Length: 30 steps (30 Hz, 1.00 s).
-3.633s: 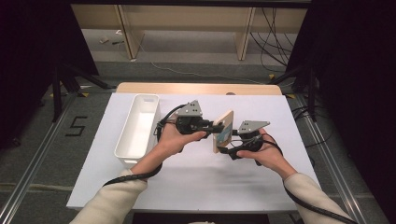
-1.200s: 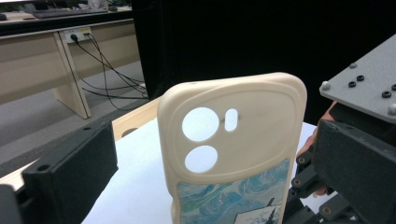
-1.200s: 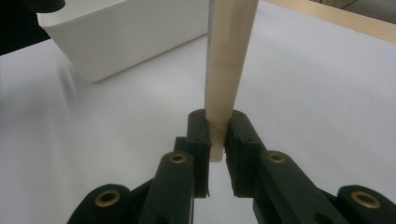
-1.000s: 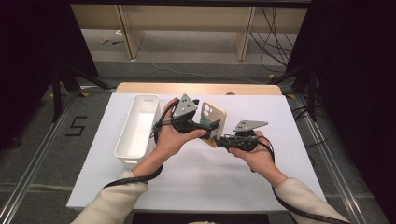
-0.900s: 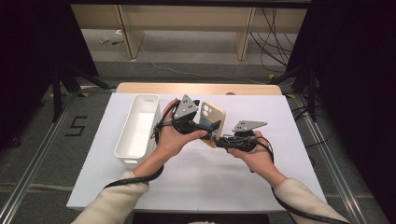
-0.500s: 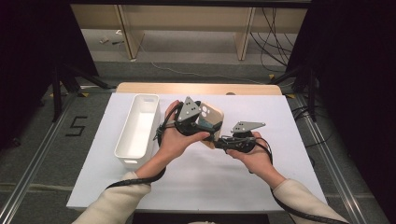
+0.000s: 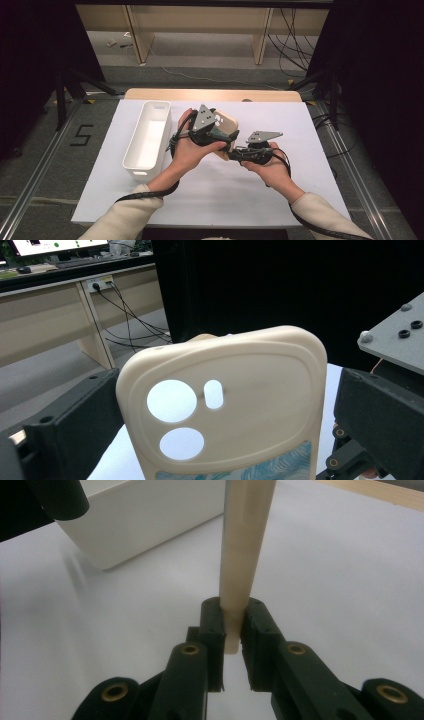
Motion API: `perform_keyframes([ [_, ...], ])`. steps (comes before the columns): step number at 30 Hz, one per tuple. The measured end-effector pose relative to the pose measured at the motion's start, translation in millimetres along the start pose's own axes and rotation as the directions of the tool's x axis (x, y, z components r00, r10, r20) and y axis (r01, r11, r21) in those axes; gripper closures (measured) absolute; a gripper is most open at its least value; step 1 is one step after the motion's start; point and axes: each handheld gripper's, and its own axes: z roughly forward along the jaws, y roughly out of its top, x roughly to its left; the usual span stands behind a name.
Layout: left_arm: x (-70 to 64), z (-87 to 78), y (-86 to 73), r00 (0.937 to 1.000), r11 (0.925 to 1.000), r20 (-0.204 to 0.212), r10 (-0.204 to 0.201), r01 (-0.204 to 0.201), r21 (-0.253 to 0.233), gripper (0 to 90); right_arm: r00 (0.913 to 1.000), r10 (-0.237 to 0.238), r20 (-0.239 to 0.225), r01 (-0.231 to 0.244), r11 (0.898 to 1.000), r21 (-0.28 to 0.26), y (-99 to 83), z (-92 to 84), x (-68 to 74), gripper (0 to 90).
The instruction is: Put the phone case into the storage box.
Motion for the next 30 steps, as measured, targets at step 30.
perform_keyframes([
  [30, -1.4, 5.7, -6.4, 0.9989, 0.9997, -0.039, -0.026, 0.026, 0.003, 5.7, 1.0, -0.003, 0.009, 0.003, 1.0, 0.007, -0.8, 1.5, 3.3, 81.0],
])
